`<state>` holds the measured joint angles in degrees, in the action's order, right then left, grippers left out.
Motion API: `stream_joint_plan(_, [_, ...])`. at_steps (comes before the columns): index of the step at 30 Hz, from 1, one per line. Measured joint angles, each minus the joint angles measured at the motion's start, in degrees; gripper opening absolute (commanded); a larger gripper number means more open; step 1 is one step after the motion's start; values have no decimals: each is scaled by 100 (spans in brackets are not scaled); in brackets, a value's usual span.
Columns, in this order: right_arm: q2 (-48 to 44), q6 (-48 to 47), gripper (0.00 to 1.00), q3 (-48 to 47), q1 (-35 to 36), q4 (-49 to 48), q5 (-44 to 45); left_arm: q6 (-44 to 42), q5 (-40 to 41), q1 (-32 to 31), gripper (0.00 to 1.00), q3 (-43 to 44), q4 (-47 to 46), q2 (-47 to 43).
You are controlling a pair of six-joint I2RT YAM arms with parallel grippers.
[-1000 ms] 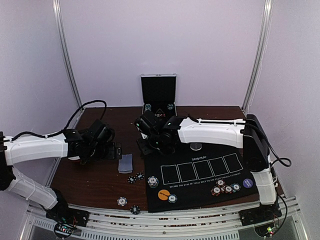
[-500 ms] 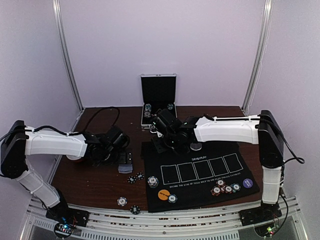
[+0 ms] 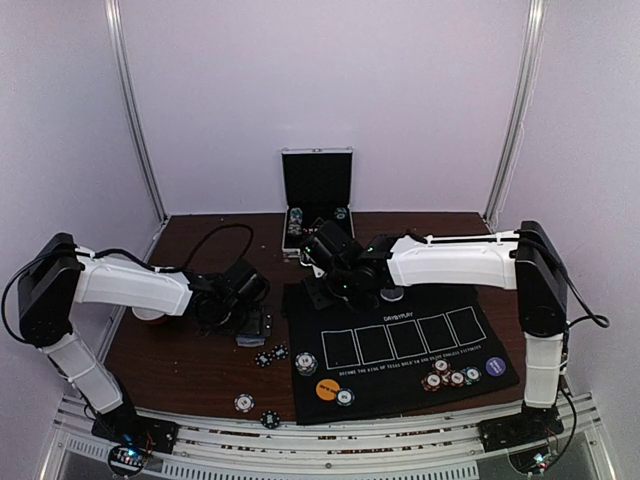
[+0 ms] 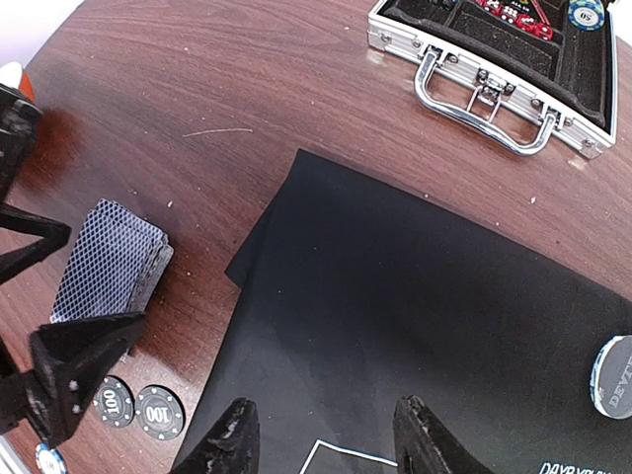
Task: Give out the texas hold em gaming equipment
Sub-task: Pick up the poker card from the center of the board.
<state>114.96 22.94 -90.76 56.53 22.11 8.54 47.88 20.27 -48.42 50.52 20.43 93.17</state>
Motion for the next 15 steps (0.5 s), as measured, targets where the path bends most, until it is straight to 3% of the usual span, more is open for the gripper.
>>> stream_joint_plan(11, [0,-4,50,7,0,2,0,7,-94,0,98,59,-66,457])
stream_joint_plan(15, [0,-4,50,7,-7,0,-2,2,-120,0,87,59,-52,509])
